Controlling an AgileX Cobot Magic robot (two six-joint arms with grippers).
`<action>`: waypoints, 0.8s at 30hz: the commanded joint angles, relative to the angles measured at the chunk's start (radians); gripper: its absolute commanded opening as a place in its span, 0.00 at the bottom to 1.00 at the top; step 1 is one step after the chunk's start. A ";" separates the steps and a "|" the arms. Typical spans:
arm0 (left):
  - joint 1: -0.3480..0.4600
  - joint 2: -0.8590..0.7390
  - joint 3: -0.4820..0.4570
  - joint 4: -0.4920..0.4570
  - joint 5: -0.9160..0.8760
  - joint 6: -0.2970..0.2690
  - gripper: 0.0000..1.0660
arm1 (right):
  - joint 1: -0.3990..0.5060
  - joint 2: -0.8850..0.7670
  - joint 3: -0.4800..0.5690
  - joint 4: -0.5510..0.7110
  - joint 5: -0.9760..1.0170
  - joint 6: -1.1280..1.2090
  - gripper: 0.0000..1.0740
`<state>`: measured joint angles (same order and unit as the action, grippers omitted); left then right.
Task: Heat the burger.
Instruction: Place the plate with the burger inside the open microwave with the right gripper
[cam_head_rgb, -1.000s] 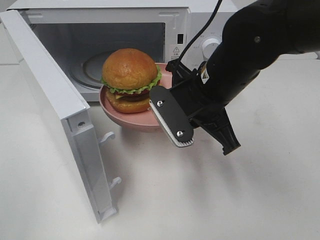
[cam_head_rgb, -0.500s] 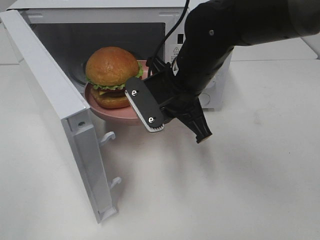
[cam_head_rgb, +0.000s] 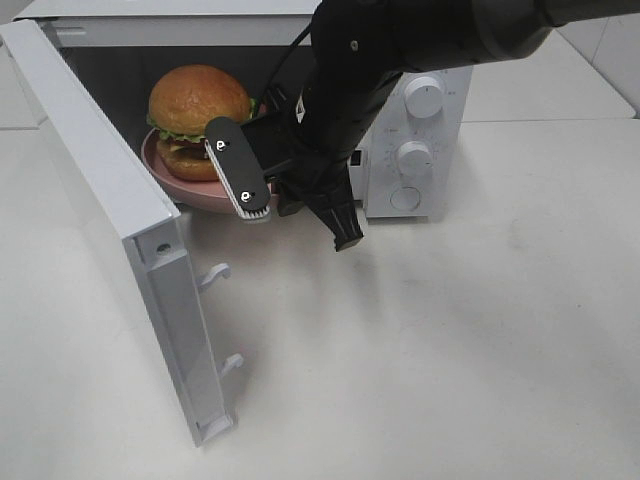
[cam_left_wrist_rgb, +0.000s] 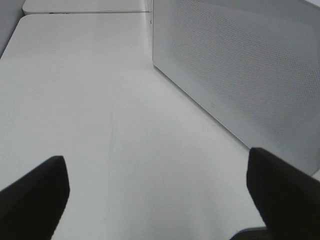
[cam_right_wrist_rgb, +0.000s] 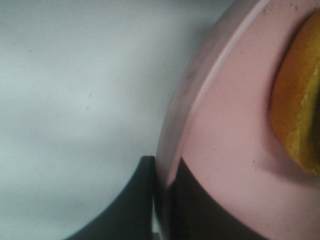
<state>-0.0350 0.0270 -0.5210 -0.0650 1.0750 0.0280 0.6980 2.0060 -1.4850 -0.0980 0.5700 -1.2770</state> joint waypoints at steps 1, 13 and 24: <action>0.000 -0.004 0.002 -0.008 -0.002 -0.001 0.83 | -0.020 0.002 -0.043 -0.060 -0.023 0.073 0.00; 0.000 -0.004 0.002 -0.008 -0.002 -0.001 0.83 | -0.020 0.075 -0.148 -0.122 0.003 0.104 0.00; 0.000 -0.004 0.002 -0.008 -0.002 -0.001 0.83 | -0.023 0.120 -0.193 -0.131 0.015 0.108 0.00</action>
<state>-0.0350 0.0270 -0.5210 -0.0650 1.0750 0.0280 0.6920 2.1360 -1.6620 -0.2030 0.5930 -1.2040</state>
